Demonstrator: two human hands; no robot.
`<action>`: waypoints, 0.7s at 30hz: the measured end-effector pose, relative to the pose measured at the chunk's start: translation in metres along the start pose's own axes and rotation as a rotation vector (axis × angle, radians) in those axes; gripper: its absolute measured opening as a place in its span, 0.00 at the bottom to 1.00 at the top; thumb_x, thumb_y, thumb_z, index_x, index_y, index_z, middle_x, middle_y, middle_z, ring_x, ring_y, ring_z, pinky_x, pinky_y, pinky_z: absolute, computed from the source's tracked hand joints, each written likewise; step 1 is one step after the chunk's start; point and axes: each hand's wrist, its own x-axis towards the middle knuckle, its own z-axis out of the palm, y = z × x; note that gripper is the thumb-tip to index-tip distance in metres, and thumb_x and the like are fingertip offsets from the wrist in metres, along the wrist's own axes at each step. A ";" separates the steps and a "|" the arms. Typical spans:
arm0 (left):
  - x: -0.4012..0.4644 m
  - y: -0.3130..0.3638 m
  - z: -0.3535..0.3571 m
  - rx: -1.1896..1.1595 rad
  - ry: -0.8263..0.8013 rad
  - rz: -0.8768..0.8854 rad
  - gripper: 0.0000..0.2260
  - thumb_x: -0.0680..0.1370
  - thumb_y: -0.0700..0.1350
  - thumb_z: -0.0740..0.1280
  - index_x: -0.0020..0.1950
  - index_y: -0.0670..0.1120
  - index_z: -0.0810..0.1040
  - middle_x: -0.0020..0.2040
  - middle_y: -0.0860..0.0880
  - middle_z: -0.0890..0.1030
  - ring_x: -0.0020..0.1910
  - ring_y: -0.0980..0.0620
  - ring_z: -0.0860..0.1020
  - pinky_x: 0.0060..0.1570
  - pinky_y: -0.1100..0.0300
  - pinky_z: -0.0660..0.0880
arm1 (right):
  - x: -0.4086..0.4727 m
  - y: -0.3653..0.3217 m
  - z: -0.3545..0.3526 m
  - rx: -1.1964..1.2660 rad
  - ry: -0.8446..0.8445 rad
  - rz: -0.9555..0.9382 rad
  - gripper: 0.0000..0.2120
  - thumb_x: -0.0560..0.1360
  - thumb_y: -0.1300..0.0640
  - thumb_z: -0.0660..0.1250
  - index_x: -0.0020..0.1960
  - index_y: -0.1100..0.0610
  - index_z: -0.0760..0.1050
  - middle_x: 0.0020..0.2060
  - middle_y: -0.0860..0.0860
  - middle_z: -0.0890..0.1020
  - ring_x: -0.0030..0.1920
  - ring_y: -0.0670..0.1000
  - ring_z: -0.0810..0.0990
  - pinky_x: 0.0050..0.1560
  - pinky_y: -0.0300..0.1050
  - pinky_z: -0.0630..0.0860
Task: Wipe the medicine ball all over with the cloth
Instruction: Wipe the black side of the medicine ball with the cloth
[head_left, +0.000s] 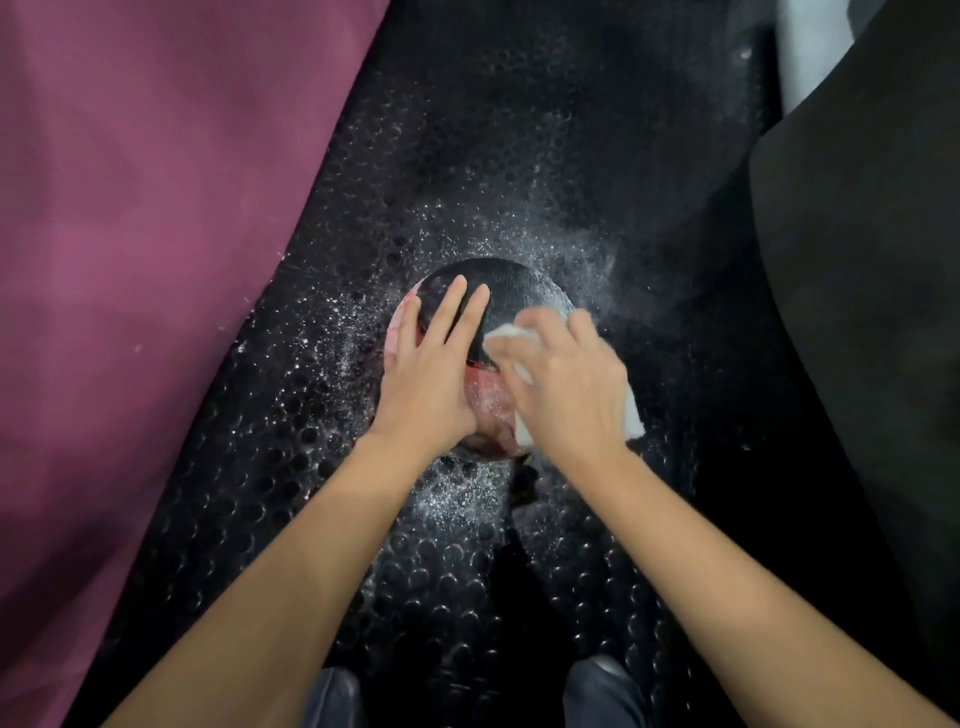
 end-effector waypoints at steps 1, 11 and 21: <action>0.001 0.000 0.000 -0.004 -0.001 -0.005 0.53 0.68 0.45 0.77 0.79 0.57 0.41 0.79 0.61 0.40 0.78 0.46 0.39 0.71 0.39 0.62 | 0.008 -0.001 -0.001 0.005 0.011 0.049 0.03 0.69 0.56 0.75 0.39 0.49 0.82 0.42 0.48 0.80 0.38 0.53 0.74 0.29 0.40 0.64; 0.001 0.002 0.002 -0.003 0.023 -0.019 0.52 0.68 0.42 0.76 0.79 0.56 0.42 0.79 0.60 0.40 0.78 0.46 0.39 0.71 0.39 0.62 | 0.010 -0.005 -0.001 -0.008 0.010 0.107 0.04 0.68 0.55 0.76 0.38 0.48 0.82 0.42 0.47 0.80 0.38 0.53 0.74 0.29 0.39 0.63; 0.000 0.003 0.004 0.026 0.033 -0.033 0.50 0.70 0.43 0.74 0.79 0.57 0.41 0.78 0.61 0.39 0.78 0.47 0.38 0.69 0.39 0.65 | 0.009 -0.005 -0.003 0.008 -0.001 0.176 0.02 0.70 0.55 0.73 0.41 0.48 0.82 0.43 0.48 0.80 0.39 0.51 0.74 0.30 0.38 0.59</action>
